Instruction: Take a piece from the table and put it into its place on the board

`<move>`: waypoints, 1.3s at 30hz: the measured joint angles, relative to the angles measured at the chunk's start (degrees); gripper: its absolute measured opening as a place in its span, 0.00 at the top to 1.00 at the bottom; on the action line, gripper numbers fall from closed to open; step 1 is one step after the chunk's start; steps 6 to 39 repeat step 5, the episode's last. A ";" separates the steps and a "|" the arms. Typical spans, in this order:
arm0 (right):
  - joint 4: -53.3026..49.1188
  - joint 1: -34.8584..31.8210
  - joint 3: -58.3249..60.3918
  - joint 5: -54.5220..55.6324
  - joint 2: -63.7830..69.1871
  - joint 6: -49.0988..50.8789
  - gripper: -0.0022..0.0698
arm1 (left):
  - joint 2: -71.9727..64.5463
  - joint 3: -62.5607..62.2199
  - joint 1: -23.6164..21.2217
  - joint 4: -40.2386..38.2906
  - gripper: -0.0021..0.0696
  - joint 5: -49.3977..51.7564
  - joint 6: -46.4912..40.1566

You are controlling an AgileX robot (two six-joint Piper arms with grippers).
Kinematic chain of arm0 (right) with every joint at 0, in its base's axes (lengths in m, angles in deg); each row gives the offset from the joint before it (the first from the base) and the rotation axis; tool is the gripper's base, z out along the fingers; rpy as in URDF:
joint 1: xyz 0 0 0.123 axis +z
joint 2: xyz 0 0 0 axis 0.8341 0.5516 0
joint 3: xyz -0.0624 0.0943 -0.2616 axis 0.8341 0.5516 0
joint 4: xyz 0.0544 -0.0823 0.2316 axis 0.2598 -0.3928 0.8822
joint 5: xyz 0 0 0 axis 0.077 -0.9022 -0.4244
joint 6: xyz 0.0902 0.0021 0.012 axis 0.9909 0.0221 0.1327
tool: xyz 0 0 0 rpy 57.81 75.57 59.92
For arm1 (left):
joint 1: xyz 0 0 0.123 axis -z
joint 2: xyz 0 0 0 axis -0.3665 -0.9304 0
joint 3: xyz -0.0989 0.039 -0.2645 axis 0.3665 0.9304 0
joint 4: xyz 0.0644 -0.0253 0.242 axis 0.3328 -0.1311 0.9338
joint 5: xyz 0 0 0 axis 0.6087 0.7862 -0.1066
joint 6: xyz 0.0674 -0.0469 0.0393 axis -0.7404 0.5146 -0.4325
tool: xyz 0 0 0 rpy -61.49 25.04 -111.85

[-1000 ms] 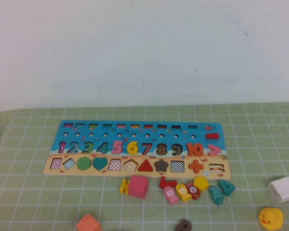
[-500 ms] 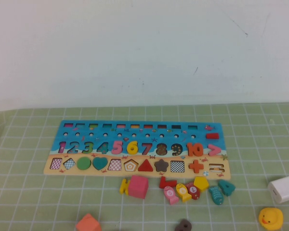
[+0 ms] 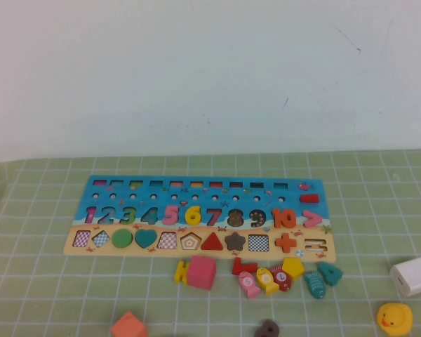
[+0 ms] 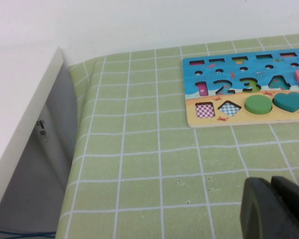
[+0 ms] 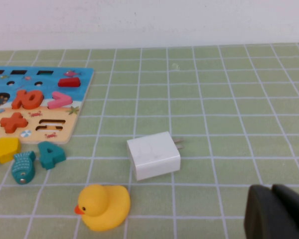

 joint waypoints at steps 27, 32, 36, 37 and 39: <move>0.00 0.00 0.00 0.00 0.00 0.00 0.97 | 0.00 0.00 0.00 0.00 0.97 0.00 0.00; 0.00 0.00 0.00 0.00 0.00 0.00 0.97 | 0.00 0.00 0.00 0.00 0.97 0.00 0.00; 0.00 0.00 0.00 0.00 0.00 0.00 0.97 | 0.00 0.00 0.00 0.00 0.97 0.00 0.00; 0.00 0.00 0.00 0.00 0.00 0.00 0.97 | 0.00 0.00 0.00 0.00 0.97 0.00 0.00; 0.00 0.00 0.00 0.00 0.00 0.00 0.97 | 0.00 0.00 0.00 0.00 0.97 0.00 0.00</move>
